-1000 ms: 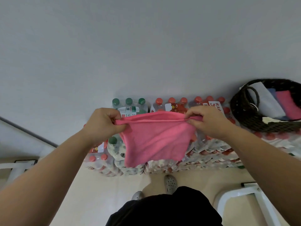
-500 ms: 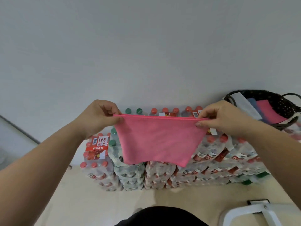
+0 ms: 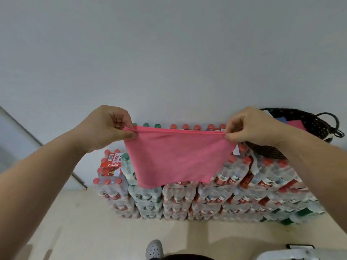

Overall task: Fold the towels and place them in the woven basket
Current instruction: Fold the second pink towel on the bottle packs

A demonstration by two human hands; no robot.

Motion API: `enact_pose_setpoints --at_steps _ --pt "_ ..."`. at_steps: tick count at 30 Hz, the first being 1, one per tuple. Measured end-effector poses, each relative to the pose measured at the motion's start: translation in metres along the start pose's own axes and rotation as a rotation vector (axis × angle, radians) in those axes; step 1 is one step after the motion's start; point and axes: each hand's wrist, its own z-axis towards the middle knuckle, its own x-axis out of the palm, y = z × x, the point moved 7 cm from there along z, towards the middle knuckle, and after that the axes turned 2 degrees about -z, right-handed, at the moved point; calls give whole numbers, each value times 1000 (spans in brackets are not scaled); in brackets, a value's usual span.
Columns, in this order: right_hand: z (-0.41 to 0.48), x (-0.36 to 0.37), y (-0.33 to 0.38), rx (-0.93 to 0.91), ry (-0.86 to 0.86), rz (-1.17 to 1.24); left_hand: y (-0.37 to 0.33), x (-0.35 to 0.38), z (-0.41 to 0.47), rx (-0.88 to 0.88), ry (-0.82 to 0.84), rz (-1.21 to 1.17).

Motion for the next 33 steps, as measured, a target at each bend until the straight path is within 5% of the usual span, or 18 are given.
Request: enact_pose_setpoints --at_steps 14,24,33 --pt "-8 18 -3 -56 46 58 -1 1 -34 -2 -148 244" --pt "11 48 2 -39 107 -20 37 1 -27 -233 -143 269" --pt "64 85 -23 56 -49 -75 104 -9 8 -367 -250 290"
